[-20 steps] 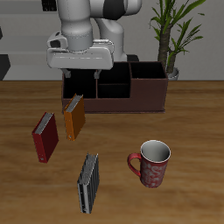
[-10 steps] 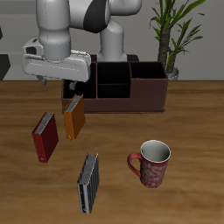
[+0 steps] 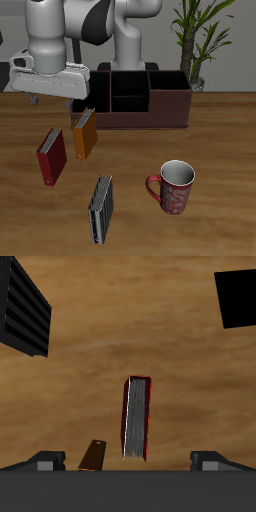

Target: Place the red book into the back desk caddy's left compartment

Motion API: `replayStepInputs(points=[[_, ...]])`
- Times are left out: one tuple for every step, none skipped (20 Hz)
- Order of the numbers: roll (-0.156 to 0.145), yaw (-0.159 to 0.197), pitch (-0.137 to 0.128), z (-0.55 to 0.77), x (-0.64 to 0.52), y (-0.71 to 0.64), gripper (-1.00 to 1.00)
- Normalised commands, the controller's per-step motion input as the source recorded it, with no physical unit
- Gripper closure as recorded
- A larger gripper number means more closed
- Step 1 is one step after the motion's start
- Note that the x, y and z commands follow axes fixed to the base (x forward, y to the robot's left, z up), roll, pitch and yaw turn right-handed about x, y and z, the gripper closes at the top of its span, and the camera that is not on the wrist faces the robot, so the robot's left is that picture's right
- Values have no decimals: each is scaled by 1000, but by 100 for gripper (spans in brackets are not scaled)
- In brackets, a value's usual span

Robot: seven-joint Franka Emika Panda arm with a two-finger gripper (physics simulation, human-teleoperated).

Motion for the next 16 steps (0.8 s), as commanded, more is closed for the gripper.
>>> replayStepInputs(points=[[-40,-74,13,-217,195,-262,-100],[32,25,-40,-138,97,-49,-100],[-48,46,-60,-113,104,-152,-100],[-35,-83,-22,-187,114,-266,-100],[47,-155,-52,-222,36,-166,-100],[68,99,-141,-235,130,-27,-100],[0,0,0,-3,32,99,-100],[-67,-38,37,-248,106,-234,-100],[73,1,-8,-357,61,-54,-100],[-19,37,10,-147,68,-9,-100],[-26,-72,51,-536,120,-156,-100],[9,90,11,-376,67,103,-100],[-14,7,14,-211,86,74,-100],[-21,15,16,-382,90,-6,-100],[-60,-62,30,-365,78,-67,-100],[15,50,-5,-415,86,35,-100]])
